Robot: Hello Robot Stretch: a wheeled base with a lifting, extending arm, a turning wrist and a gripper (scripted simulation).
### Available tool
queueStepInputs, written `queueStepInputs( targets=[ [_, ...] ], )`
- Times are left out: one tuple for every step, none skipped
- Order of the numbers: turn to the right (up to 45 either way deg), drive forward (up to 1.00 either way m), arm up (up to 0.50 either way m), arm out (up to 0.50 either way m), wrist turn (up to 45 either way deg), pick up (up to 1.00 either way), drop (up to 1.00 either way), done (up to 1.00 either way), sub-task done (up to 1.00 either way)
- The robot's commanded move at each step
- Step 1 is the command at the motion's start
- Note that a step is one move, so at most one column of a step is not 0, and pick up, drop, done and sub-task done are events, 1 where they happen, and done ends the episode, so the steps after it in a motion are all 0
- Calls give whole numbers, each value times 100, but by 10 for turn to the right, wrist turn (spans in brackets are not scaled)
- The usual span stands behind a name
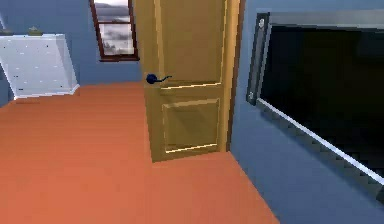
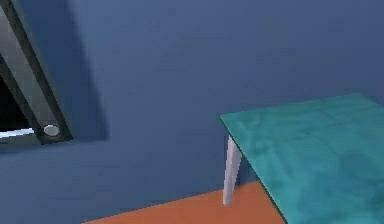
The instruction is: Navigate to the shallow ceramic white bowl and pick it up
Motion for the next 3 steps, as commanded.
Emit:
queueStepInputs(
  targets=[
    [-120, 0, 0, 0, 0, 0, 0, 0, 0],
    [0, 10, 0, 0, 0, 0, 0, 0, 0],
    [-240, 0, 0, 0, 0, 0, 0, 0, 0]
  ],
)
